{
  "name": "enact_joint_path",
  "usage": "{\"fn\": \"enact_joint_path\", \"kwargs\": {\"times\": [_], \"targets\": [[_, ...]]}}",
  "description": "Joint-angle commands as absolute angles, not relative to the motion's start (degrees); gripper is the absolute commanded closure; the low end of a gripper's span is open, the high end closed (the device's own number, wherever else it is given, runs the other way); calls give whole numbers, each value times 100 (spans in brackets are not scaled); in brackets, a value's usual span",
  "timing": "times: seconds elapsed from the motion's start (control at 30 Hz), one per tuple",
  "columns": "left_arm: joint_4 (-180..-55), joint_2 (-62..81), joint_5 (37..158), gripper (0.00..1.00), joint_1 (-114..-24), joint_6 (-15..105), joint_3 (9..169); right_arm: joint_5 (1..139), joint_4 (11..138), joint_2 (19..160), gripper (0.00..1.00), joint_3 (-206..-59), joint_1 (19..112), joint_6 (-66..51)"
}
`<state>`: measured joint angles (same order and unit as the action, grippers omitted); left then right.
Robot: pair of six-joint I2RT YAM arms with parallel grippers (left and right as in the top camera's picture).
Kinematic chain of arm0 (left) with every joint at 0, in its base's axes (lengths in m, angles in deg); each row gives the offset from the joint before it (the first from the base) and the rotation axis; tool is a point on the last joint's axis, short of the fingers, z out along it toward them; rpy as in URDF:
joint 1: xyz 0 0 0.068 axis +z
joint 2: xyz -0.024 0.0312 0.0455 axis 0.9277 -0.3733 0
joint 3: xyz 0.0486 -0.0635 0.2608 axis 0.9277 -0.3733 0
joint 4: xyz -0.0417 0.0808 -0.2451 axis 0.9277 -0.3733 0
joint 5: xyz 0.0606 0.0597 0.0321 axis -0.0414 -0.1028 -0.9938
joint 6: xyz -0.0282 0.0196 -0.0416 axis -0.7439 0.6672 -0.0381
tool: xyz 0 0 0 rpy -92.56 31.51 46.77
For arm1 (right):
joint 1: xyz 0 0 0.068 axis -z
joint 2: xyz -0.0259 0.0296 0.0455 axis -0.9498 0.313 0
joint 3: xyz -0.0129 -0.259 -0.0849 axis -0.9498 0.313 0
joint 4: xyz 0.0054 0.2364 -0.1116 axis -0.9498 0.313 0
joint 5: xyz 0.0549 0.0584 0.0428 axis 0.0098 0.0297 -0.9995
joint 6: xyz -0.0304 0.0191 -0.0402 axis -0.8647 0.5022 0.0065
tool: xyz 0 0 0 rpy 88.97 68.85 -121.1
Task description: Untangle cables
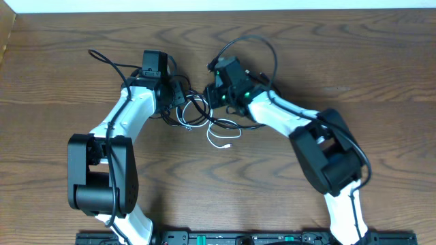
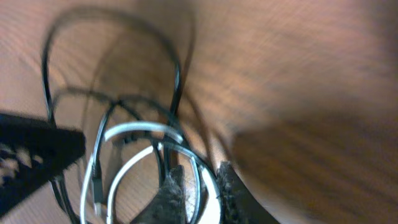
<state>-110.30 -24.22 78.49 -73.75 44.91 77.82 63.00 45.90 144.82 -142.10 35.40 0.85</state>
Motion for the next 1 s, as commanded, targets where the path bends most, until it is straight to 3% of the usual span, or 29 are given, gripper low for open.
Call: {"fn": "enact_joint_path", "kwargs": {"times": [0.0,0.47,0.73,0.97], "targets": [[-11024,-2499,7958,40,-7351,4528,7771,5924,4549,14641,81,-14241,3387,-131],[-11203,-2499,6164,39,-7351,4524,7771,5353,5038,14705,73,-14241,2585,-394],[-11332,-2496,6179,38,-7115,4266,7771,5362,5047,14519,75,-14243,2535,-695],[-11323,-2496,7084,38,-6796,4266,7771,5334,5156,13933,67,-14243,2834,-735]]}}
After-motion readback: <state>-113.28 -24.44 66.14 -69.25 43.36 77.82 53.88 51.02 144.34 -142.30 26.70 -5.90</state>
